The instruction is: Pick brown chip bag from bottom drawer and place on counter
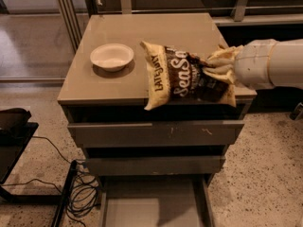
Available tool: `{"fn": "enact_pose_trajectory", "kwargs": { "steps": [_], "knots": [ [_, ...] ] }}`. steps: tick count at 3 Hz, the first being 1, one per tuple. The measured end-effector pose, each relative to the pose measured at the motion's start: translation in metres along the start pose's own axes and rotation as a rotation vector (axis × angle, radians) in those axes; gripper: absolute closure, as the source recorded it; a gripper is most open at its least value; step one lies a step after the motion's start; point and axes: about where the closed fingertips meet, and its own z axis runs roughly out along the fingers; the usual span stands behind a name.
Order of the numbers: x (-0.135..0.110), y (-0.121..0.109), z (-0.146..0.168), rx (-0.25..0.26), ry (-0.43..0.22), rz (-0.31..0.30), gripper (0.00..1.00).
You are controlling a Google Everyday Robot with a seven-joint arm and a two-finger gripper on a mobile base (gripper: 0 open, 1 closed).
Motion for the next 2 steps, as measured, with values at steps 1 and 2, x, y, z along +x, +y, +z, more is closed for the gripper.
{"fn": "enact_pose_trajectory", "kwargs": {
  "steps": [1, 2],
  "knots": [
    [0.006, -0.044, 0.028, 0.036, 0.069, 0.03, 1.0],
    [0.013, -0.076, 0.062, 0.08, 0.148, 0.052, 1.0]
  ]
}}
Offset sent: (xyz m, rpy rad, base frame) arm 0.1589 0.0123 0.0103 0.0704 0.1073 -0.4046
